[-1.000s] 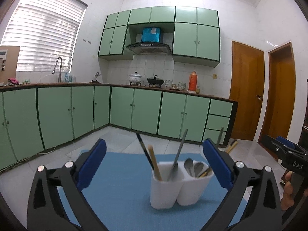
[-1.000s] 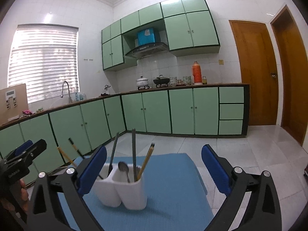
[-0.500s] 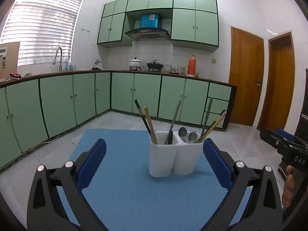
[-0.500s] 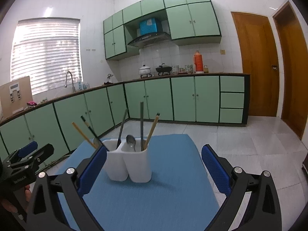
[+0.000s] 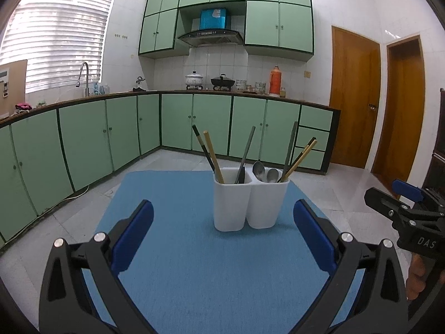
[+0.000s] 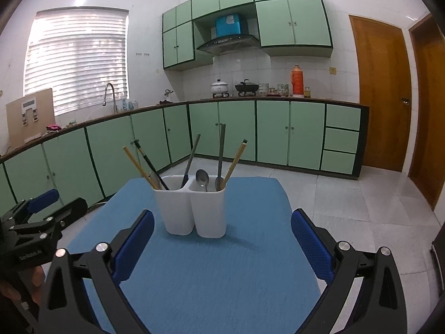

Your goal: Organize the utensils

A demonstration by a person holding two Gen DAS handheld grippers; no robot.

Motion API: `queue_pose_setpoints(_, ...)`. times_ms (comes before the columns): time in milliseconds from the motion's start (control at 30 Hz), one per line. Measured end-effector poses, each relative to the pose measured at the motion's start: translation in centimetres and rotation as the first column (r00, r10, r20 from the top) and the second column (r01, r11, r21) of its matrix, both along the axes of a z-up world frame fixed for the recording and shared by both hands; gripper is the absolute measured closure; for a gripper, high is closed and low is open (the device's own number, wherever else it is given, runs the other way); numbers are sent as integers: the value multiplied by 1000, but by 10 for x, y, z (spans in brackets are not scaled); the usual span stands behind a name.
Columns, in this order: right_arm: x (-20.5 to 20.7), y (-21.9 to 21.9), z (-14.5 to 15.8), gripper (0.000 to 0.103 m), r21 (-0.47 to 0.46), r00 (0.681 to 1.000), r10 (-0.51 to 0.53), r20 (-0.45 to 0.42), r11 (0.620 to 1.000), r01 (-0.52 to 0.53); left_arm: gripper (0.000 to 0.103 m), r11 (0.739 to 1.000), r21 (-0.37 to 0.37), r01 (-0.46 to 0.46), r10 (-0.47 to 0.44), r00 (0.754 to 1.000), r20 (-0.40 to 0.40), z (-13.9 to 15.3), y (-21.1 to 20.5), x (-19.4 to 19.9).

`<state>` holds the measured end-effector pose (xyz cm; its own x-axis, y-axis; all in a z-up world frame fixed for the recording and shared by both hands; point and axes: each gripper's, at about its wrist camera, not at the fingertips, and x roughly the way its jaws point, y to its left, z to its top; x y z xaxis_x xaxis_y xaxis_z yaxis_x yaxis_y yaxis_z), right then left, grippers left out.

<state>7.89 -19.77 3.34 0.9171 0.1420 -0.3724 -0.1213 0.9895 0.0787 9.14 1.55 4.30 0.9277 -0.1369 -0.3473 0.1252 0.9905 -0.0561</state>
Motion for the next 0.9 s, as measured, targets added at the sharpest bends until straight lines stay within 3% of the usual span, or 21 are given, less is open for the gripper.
queue_pose_setpoints(500, -3, 2, 10, 6, -7, 999, 5, -40, 1000, -5, 5, 999, 41, -1, 2, 1000, -19, 17, -9, -7)
queue_pose_setpoints(900, 2, 7, 13, 6, -22, 999, 18, -49, 1000, -19, 5, 1000, 25, -1, 2, 999, -39, 17, -10, -4)
